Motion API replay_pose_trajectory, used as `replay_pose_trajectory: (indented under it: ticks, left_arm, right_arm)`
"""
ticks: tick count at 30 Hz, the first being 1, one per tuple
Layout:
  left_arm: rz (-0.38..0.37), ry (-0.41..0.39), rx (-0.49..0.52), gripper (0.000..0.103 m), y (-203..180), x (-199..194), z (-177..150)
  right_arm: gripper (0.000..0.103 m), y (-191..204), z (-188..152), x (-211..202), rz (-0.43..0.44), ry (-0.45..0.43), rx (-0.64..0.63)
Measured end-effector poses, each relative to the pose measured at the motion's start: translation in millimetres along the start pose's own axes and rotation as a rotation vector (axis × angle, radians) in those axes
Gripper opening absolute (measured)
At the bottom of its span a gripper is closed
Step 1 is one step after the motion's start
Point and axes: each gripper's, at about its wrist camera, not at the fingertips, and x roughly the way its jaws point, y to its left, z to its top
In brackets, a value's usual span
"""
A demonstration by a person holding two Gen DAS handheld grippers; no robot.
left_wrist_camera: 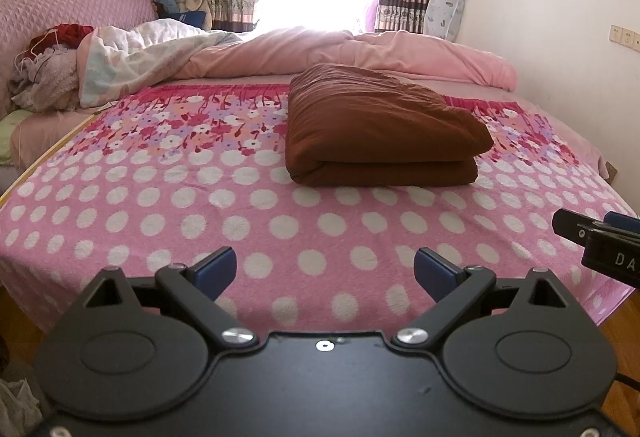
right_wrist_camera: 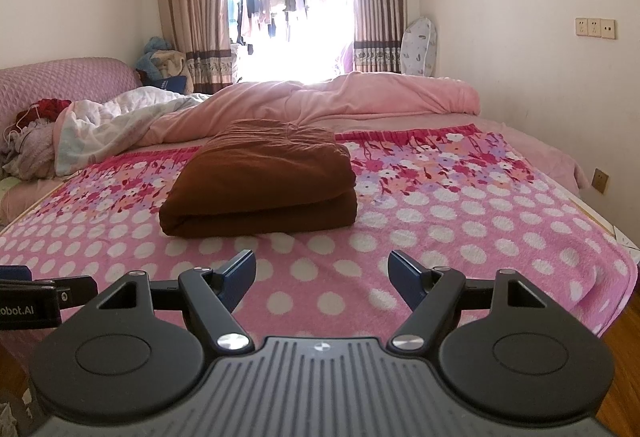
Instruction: Fold large clothes
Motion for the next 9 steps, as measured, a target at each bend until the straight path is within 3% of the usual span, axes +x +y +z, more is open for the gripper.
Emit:
replay_pose_trajectory:
  ticks: [9]
  left_arm:
    - [-0.001, -0.002, -0.002, 0.098, -2.2, -0.8, 0.5]
  right_arm:
    - [0.088, 0.3, 0.3, -0.2, 0.001, 0.001, 0.000]
